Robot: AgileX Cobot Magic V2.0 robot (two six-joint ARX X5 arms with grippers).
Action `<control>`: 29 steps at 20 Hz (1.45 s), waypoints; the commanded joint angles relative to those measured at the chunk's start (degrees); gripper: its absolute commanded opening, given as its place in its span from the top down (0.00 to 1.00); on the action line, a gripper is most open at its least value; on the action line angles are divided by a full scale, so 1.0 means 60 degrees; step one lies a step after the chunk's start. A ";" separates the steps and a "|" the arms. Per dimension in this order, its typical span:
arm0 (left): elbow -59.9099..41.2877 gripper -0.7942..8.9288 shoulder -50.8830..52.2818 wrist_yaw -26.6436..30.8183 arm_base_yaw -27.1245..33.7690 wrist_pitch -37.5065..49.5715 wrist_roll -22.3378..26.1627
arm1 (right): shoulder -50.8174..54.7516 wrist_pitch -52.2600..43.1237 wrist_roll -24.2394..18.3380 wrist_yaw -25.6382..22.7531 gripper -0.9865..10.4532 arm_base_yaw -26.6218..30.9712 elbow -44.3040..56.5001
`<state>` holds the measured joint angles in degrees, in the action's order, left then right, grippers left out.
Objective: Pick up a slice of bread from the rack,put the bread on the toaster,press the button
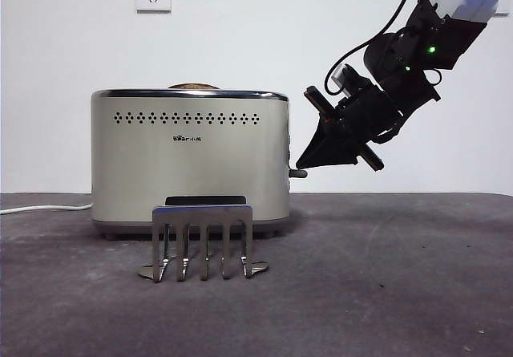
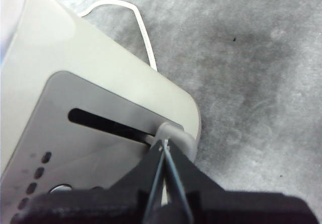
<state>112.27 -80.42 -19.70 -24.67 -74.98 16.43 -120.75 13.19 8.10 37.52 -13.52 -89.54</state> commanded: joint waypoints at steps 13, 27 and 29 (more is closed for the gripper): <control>-0.0022 0.50 0.0000 -0.0025 -0.0018 -0.0080 -0.0062 | 0.5770 0.4932 -0.1457 -0.0240 0.92 -0.0051 0.0197; -0.0022 0.65 0.0000 -0.0033 -0.0018 -0.0736 -0.0324 | 0.8954 0.9934 -0.3107 -0.0277 0.92 -0.0973 0.0197; -0.0022 0.95 0.0000 -0.0033 -0.0018 -0.0736 -0.0324 | 0.9005 0.9938 -0.3107 -0.0277 0.92 -0.0973 0.0197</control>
<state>112.29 -80.42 -19.70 -24.67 -76.55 14.90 -66.98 72.84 -9.91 35.92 -19.25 -88.71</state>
